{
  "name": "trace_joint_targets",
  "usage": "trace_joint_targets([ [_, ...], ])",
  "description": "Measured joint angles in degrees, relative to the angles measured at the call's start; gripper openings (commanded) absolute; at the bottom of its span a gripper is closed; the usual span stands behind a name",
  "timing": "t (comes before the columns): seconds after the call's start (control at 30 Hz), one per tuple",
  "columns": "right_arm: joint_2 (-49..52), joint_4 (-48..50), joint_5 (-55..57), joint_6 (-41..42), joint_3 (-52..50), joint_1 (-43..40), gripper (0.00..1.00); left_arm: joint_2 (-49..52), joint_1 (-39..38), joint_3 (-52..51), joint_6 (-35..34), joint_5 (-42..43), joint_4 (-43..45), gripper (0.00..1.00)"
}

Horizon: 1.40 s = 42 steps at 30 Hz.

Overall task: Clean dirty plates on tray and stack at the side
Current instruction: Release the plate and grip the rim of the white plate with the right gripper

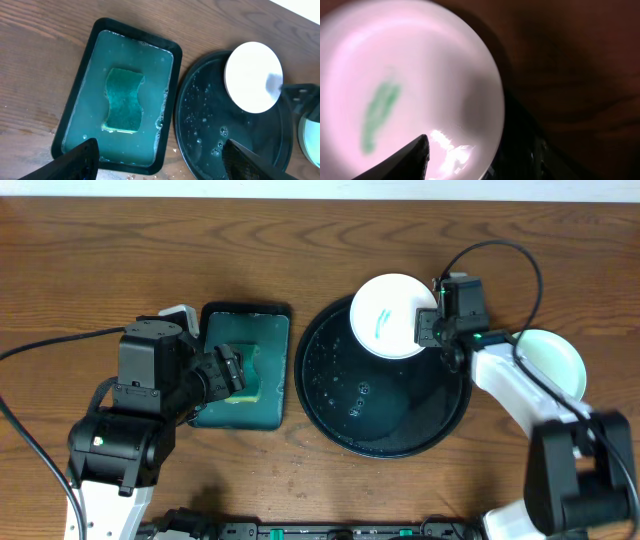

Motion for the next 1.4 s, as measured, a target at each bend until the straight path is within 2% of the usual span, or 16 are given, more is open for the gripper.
trace_joint_targets([
  [0.03, 1.55, 1.14, 0.52, 0.07, -0.09, -0.04, 0.63, 0.00, 0.00, 0.00, 0.00, 0.00, 0.00, 0.79],
  [0.1, 3.39, 2.27, 1.14, 0.44, -0.13, -0.09, 0.46, 0.00, 0.00, 0.00, 0.00, 0.00, 0.00, 0.79],
  [0.2, 4.42, 2.40, 0.02, 1.92, -0.15, -0.09, 0.30, 0.00, 0.00, 0.00, 0.00, 0.00, -0.02, 0.79],
  [0.43, 5.53, -1.62, -2.58, 4.57, -0.15, -0.09, 0.31, 0.00, 0.00, 0.00, 0.00, 0.00, -0.02, 0.79],
  [0.47, 6.32, -1.66, -2.69, 4.83, -0.15, -0.11, 0.25, 0.00, 0.00, 0.00, -0.02, 0.00, 0.00, 0.80],
  [0.53, 7.13, -1.49, -2.56, 4.90, -0.09, -0.13, 0.04, 0.00, 0.00, 0.00, 0.00, 0.00, 0.00, 0.79],
  [0.57, 7.17, -1.38, -2.71, 5.18, 0.13, -0.37, 0.01, 0.00, 0.00, 0.00, 0.00, 0.00, -0.02, 0.79],
  [0.8, 5.81, -4.28, -7.43, 6.03, 0.98, -1.18, 0.01, 0.00, 0.00, 0.00, 0.00, 0.00, -0.02, 0.79],
  [1.13, -7.45, -22.29, -18.08, 7.82, -0.02, -0.83, 0.01, 0.00, 0.00, 0.00, -0.02, 0.00, -0.02, 0.79],
  [1.27, -8.50, -29.99, -18.34, 11.74, -0.15, 0.68, 0.01, 0.00, 0.00, 0.00, -0.02, 0.00, -0.02, 0.79],
  [1.4, -8.24, -30.27, -16.20, 20.31, -3.13, 2.89, 0.01, 0.00, 0.00, 0.00, 0.00, 0.00, 0.00, 0.79],
])
